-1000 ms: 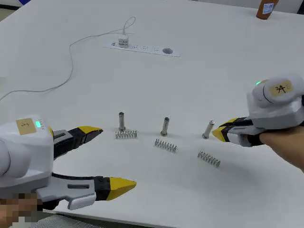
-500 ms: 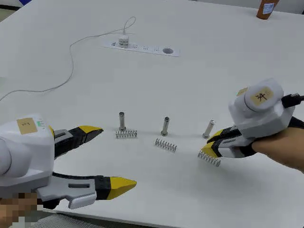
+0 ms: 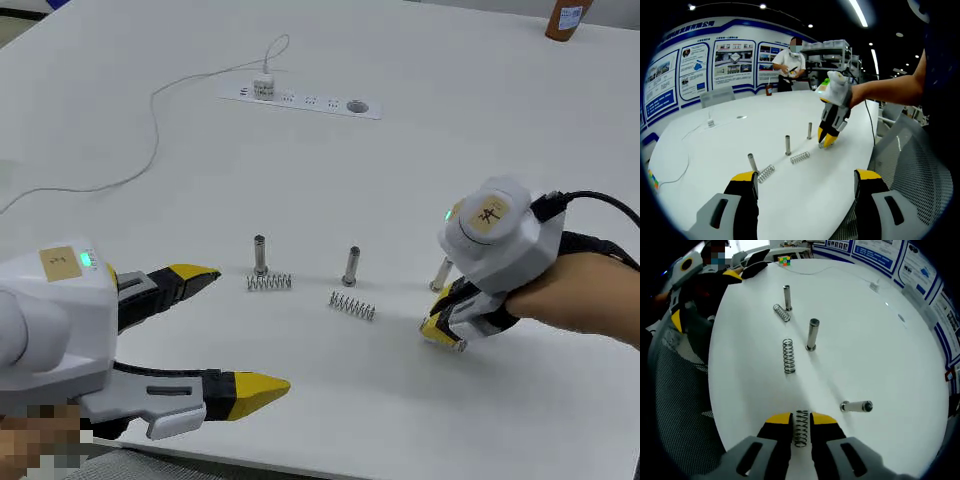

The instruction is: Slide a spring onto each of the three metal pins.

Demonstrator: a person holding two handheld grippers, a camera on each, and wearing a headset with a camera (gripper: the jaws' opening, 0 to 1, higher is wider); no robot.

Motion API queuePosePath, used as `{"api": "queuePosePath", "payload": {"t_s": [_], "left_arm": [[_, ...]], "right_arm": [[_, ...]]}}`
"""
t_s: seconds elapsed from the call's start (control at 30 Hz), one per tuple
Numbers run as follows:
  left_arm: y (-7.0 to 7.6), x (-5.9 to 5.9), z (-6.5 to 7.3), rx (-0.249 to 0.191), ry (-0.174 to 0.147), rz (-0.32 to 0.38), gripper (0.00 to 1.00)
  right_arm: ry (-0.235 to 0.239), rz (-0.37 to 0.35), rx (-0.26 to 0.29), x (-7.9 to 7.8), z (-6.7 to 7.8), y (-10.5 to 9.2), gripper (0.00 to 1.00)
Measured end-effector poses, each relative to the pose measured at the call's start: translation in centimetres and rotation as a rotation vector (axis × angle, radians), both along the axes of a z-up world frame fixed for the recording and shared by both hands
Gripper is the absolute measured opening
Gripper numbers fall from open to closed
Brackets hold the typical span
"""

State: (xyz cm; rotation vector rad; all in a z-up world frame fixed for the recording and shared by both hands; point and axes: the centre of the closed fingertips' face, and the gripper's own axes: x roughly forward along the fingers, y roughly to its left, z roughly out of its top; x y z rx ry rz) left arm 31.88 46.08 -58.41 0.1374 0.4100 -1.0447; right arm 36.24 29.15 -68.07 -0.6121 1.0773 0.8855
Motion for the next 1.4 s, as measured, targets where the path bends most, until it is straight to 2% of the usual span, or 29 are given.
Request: {"api": "queuePosePath", "payload": {"t_s": [0.2,0.53,0.67,0.97,1.4], "left_arm": [[0.0,0.0,0.0,-0.001,0.001,0.002,0.8],[-0.1,0.0,0.0,0.001,0.0,0.0,0.8],[-0.1,0.0,0.0,0.0,0.001,0.001,0.8],[-0.2,-0.1,0.0,0.002,0.001,-0.004,0.8],[-0.1,-0.1,0.0,0.002,0.0,-0.006,0.8]], "right_arm": [[0.02,0.023,-0.026,0.0,-0.8,0.0,0.15],[0.038,0.027,-0.033,-0.1,-1.0,0.0,0.12],[0.023,0.007,-0.011,-0.2,-0.6,0.0,0.12],[-0.036,-0.056,0.073,0.2,1.4,0.0,0.12],[-0.097,-0.129,0.132,0.1,2.8,-0.6,0.12]]}}
